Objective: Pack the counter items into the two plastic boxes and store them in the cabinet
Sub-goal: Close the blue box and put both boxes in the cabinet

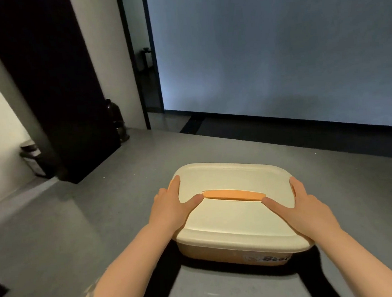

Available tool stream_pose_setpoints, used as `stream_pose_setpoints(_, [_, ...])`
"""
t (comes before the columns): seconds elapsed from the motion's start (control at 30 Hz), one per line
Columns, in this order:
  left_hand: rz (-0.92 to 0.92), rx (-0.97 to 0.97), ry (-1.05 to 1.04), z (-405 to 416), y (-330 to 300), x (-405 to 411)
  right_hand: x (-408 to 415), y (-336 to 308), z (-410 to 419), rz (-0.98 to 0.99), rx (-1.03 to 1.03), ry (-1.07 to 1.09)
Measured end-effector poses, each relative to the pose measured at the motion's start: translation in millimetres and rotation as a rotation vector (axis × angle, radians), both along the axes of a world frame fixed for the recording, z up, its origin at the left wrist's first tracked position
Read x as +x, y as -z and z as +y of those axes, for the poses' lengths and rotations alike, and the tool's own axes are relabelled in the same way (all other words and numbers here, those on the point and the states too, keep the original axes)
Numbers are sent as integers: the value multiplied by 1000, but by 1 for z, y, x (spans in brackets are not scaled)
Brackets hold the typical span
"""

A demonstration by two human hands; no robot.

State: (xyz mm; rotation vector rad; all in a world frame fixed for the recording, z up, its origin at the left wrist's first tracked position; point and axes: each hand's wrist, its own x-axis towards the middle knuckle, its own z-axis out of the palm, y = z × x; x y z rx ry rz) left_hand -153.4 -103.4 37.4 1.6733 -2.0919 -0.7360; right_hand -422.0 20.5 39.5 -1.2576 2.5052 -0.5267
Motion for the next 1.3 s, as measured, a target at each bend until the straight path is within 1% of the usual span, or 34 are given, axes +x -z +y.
stream_pose_setpoints(0.13, [75, 25, -188, 41, 5, 57, 34, -1, -8, -12, -15, -168])
stream_pose_setpoints(0.23, [129, 86, -349, 82, 1, 110, 78, 0, -9, -63, -62, -314])
stream_pose_setpoints(0.3, [154, 95, -494, 120, -2, 150, 117, 0, -7, -76, -70, -444])
stream_pose_setpoints(0.43, [195, -21, -832, 218, 0, 225, 211, -4, 9, -88, -103, -751])
stream_pose_setpoints(0.5, [182, -81, -1003, 277, 3, 257, 264, -10, 23, -93, -127, -925])
stream_pose_setpoints(0.6, [181, -117, -1241, 372, 3, 302, 351, -17, 59, -98, -158, -1183])
stream_pose_setpoints(0.7, [199, -174, -1463, 487, -4, 345, 449, -19, 120, -76, -189, -1434])
stream_pose_setpoints(0.8, [222, -216, -1670, 618, -15, 376, 545, -17, 215, -70, -240, -1661])
stream_pose_setpoints(0.87, [184, -232, -1820, 705, -24, 389, 602, -17, 290, -145, -210, -1809])
stream_pose_setpoints(0.97, [66, -243, -2021, 820, -34, 402, 674, -17, 398, -306, -80, -1974])
stream_pose_setpoints(1.03, [18, -233, -2124, 889, -38, 408, 713, -16, 468, -367, -11, -2074])
stream_pose_setpoints(1.13, [-8, -249, -2284, 972, -39, 417, 762, -13, 558, -401, 59, -2234])
stream_pose_setpoints(1.23, [9, -325, -2398, 1026, -35, 430, 806, -12, 621, -372, 100, -2351])
stream_pose_setpoints(1.3, [41, -374, -2451, 1055, -27, 445, 838, -9, 654, -343, 92, -2404])
